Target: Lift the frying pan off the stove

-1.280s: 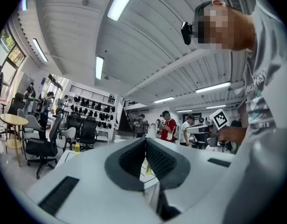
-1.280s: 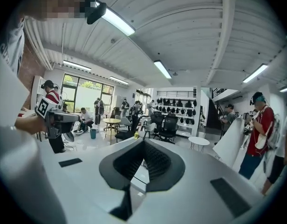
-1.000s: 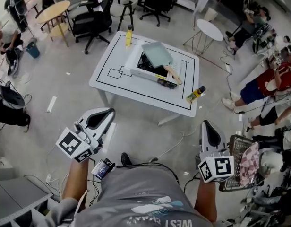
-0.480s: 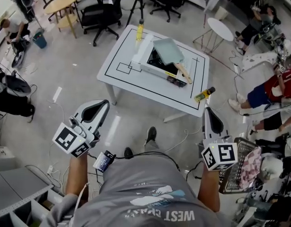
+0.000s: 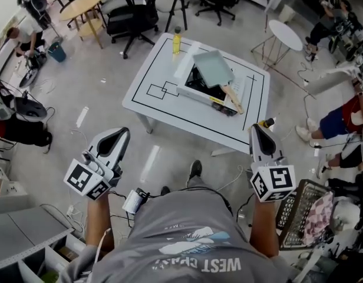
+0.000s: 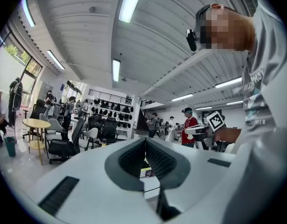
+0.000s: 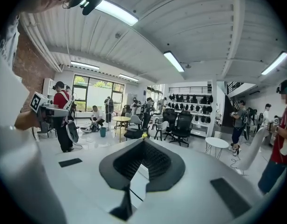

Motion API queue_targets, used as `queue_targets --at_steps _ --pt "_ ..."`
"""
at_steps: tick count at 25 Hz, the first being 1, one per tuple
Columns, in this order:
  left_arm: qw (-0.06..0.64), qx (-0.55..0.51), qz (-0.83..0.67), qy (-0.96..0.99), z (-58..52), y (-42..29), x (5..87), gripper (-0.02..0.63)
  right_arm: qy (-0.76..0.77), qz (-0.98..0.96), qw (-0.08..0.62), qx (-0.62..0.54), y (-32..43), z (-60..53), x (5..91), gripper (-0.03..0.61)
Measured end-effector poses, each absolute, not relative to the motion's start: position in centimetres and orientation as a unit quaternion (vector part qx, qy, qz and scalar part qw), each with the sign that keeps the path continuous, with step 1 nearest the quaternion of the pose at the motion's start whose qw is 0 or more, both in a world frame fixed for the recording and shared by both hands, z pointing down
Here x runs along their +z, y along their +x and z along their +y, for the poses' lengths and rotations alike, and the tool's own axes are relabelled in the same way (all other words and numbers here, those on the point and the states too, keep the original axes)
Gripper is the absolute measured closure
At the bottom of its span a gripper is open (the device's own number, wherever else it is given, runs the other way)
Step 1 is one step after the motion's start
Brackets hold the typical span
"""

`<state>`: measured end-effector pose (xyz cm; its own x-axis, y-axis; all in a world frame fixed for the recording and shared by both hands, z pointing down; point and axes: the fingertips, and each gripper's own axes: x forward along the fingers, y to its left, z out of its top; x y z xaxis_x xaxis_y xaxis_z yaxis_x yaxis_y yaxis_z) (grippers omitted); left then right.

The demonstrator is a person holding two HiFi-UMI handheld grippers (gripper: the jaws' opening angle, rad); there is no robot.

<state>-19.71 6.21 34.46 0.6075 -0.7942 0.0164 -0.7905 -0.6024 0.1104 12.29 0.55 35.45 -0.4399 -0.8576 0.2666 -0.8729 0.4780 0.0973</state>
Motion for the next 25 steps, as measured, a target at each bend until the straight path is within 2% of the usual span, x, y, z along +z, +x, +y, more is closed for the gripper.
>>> queue_targets --at_steps 13,25 --pt "0.070 -0.004 -0.481 0.874 -1.5 -14.9 35.3 0.618 0.449 -0.876 0.166 0.049 14.0 -11.9 39.5 0.566" --pt "0.063 0.017 -0.526 0.848 -5.6 -11.6 34.7 0.618 0.386 -0.908 0.154 0.053 14.4 -19.2 40.7 0.566"
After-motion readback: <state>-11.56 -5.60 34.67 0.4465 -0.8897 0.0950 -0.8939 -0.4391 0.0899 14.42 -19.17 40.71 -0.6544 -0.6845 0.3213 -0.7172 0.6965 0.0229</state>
